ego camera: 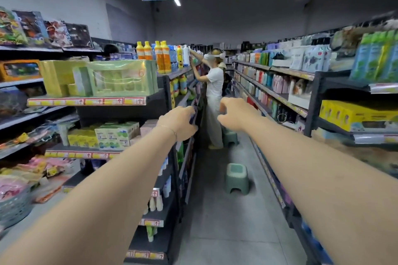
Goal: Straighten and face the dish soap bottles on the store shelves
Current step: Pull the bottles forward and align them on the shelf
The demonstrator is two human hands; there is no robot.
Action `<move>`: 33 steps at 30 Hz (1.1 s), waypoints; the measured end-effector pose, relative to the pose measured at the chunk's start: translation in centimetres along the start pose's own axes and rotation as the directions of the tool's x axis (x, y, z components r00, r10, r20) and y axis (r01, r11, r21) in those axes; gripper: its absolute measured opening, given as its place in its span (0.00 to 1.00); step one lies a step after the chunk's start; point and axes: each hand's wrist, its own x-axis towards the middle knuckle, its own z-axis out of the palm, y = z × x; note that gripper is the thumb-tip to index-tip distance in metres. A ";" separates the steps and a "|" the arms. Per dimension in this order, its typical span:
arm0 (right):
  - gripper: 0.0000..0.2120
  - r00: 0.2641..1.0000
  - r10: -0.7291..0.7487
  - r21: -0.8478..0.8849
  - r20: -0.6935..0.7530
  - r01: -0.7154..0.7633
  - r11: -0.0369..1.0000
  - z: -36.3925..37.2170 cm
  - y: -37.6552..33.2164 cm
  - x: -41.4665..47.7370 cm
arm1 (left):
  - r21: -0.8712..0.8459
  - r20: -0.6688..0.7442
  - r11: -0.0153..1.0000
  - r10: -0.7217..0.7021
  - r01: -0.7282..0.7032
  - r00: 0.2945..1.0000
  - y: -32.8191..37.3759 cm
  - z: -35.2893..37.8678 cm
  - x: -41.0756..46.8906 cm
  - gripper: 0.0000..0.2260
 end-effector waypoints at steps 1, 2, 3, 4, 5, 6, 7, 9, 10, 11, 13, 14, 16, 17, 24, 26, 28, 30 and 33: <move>0.10 1.000 0.006 0.000 -0.003 -0.006 1.000 0.5 0.7 1.6 | -0.004 0.007 1.000 0.008 -0.008 1.000 -0.1 0.8 1.9 0.21; 0.09 1.000 0.010 0.006 -0.008 -0.010 1.000 1.0 1.5 3.2 | -0.008 0.011 1.000 0.017 -0.016 1.000 0.0 1.5 3.8 0.21; 0.09 1.000 0.016 0.013 -0.013 -0.015 1.000 1.4 2.3 4.8 | -0.009 0.014 1.000 0.021 -0.021 1.000 0.0 2.3 5.6 0.21; 0.09 1.000 0.022 0.016 -0.015 -0.022 1.000 1.8 3.2 6.5 | -0.009 0.017 1.000 0.022 -0.022 1.000 0.1 3.0 7.4 0.22; 0.09 1.000 0.027 0.012 -0.012 -0.027 1.000 2.2 4.1 8.1 | -0.010 0.017 1.000 0.022 -0.022 1.000 0.1 3.8 9.1 0.22; 0.09 1.000 0.030 0.001 -0.006 -0.030 1.000 2.6 4.9 9.7 | -0.011 0.015 1.000 0.022 -0.022 1.000 0.1 4.5 10.8 0.22; 0.09 1.000 0.029 -0.013 -0.001 -0.030 0.999 3.1 5.8 11.4 | -0.011 0.012 1.000 0.023 -0.022 1.000 -0.1 5.3 12.6 0.22; 0.09 1.000 0.023 -0.036 0.009 -0.023 0.999 3.8 7.6 15.0 | -0.009 0.001 1.000 0.022 -0.022 1.000 -0.6 6.7 16.3 0.21; 0.10 1.000 0.020 -0.045 0.013 -0.019 0.999 4.1 8.6 16.9 | -0.004 0.001 1.000 0.019 -0.019 1.000 -0.9 7.4 18.2 0.21; 0.11 1.000 0.015 -0.055 0.013 -0.015 0.998 4.3 9.6 18.9 | 0.005 0.003 1.000 0.012 -0.012 1.000 -1.1 7.9 20.3 0.20; 0.11 1.000 0.004 -0.084 0.012 -0.003 0.996 4.3 11.7 23.0 | 0.022 0.003 1.000 -0.009 0.009 1.000 -1.2 8.8 24.7 0.17; 0.12 1.000 0.000 -0.092 0.010 0.001 0.996 4.2 12.8 25.2 | 0.022 0.003 1.000 -0.019 0.019 1.000 -1.2 9.1 27.2 0.15; 0.12 1.000 -0.005 -0.091 0.001 0.005 0.996 3.9 15.0 29.8 | 0.016 0.001 0.999 -0.032 0.032 0.999 -0.8 9.5 32.4 0.15; 0.12 1.000 -0.005 -0.087 -0.005 0.005 0.996 3.8 16.1 32.2 | 0.016 -0.002 0.999 -0.035 0.035 0.999 -0.5 9.7 35.1 0.16; 0.11 0.999 -0.034 -0.091 0.039 0.037 0.995 7.1 21.8 47.0 | 0.006 0.001 0.998 -0.070 0.070 0.998 -0.4 13.2 49.5 0.18; 0.11 0.996 -0.051 -0.081 0.073 0.057 0.995 8.6 22.6 50.5 | 0.005 0.013 0.996 -0.091 0.091 0.996 -1.5 14.4 52.8 0.18; 0.12 0.993 -0.075 -0.083 0.090 0.082 0.993 10.0 23.3 54.0 | -0.016 0.014 0.993 -0.113 0.113 0.993 -2.9 15.5 56.2 0.17; 0.12 0.991 -0.102 -0.079 0.087 0.109 0.991 11.3 23.8 57.5 | -0.020 0.011 0.991 -0.132 0.133 0.991 -4.3 16.6 59.7 0.16; 0.12 0.987 -0.139 -0.083 0.080 0.145 0.986 13.3 24.6 62.8 | -0.022 0.012 0.988 -0.154 0.154 0.988 -6.3 18.4 65.4 0.18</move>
